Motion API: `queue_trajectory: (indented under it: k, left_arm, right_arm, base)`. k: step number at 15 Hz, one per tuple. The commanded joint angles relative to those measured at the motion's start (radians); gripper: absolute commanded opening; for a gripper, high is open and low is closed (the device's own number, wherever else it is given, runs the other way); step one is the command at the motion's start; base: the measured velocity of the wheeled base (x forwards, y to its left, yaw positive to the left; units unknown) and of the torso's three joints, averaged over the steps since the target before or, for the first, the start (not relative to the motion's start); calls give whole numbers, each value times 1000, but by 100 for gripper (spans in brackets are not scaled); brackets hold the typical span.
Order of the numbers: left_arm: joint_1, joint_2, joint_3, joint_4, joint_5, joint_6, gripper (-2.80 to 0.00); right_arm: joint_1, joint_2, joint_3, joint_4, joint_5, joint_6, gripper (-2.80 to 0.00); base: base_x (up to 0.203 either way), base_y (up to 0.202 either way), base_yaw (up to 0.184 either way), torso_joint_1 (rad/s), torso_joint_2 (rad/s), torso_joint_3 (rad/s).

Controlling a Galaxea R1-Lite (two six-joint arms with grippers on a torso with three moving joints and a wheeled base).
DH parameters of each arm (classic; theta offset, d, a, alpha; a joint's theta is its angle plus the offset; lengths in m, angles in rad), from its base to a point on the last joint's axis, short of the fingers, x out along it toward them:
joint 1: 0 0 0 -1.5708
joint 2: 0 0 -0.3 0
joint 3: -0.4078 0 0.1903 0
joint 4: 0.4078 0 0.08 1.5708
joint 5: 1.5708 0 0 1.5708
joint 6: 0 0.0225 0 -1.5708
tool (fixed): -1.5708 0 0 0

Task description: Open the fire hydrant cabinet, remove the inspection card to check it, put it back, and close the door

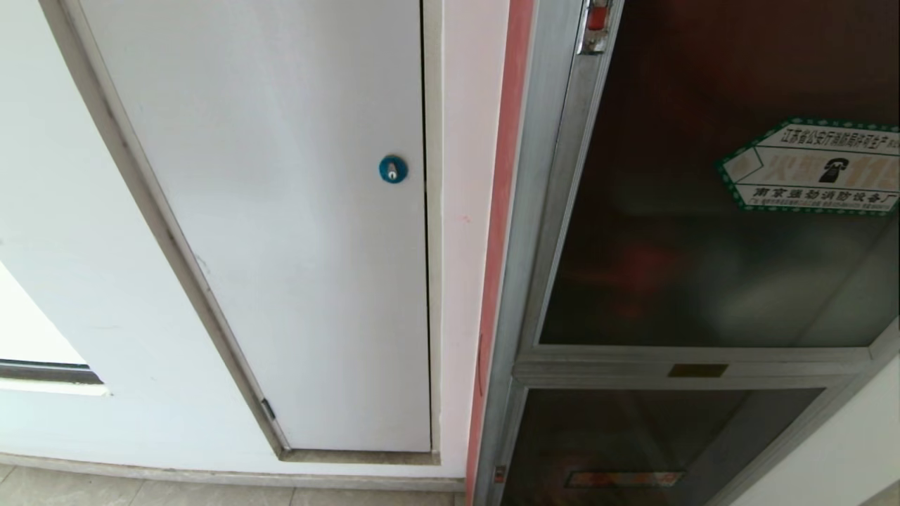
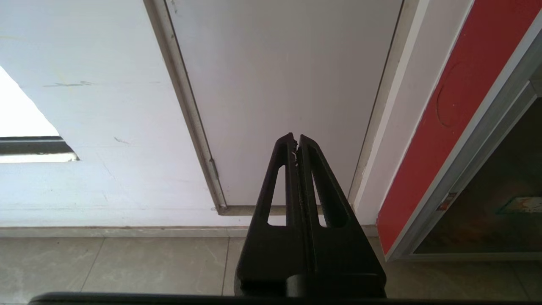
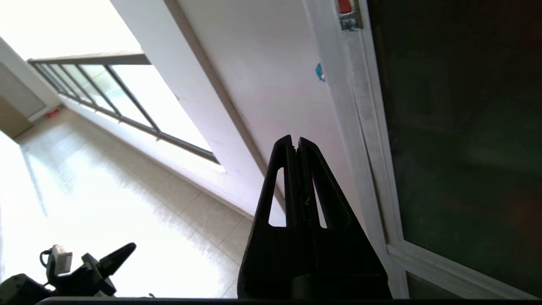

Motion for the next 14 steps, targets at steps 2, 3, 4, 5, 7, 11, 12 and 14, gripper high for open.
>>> queue_trajectory:
  k: [2, 3, 4, 5, 7, 11, 12, 14]
  left_arm:
    - [0, 1, 0, -1, -1, 0, -280]
    - [0, 1, 0, 1, 1, 0, -280]
    - [0, 1, 0, 0, -1, 0, -280]
    - [0, 1, 0, -1, -1, 0, -280]
    - [0, 1, 0, 0, -1, 0, -280]
    - [0, 1, 0, 0, -1, 0, -280]
    - [0, 1, 0, -1, 0, 0, -280]
    - [0, 1, 0, 1, -1, 0, -280]
  right_arm:
    - [117, 133, -53, -4, -73, -17, -280]
    - [156, 163, -67, -10, -140, -48, -280]
    - [186, 189, -73, -34, -191, -87, -280]
    - [203, 208, -74, -82, -208, -97, -280]
    - [210, 246, -74, -158, -215, -102, -280]
    - [217, 290, -78, -227, -176, -106, -280]
    - [219, 305, -88, -229, -172, -106, -280]
    - [219, 334, -119, -230, -171, -107, -280]
  base:
    - [0, 0, 0, 0, 0, 0]
    - [0, 0, 0, 0, 0, 0]
    - [0, 0, 0, 0, 0, 0]
    - [0, 0, 0, 0, 0, 0]
    - [0, 0, 0, 0, 0, 0]
    - [0, 0, 0, 0, 0, 0]
    - [0, 0, 0, 0, 0, 0]
    - [0, 0, 0, 0, 0, 0]
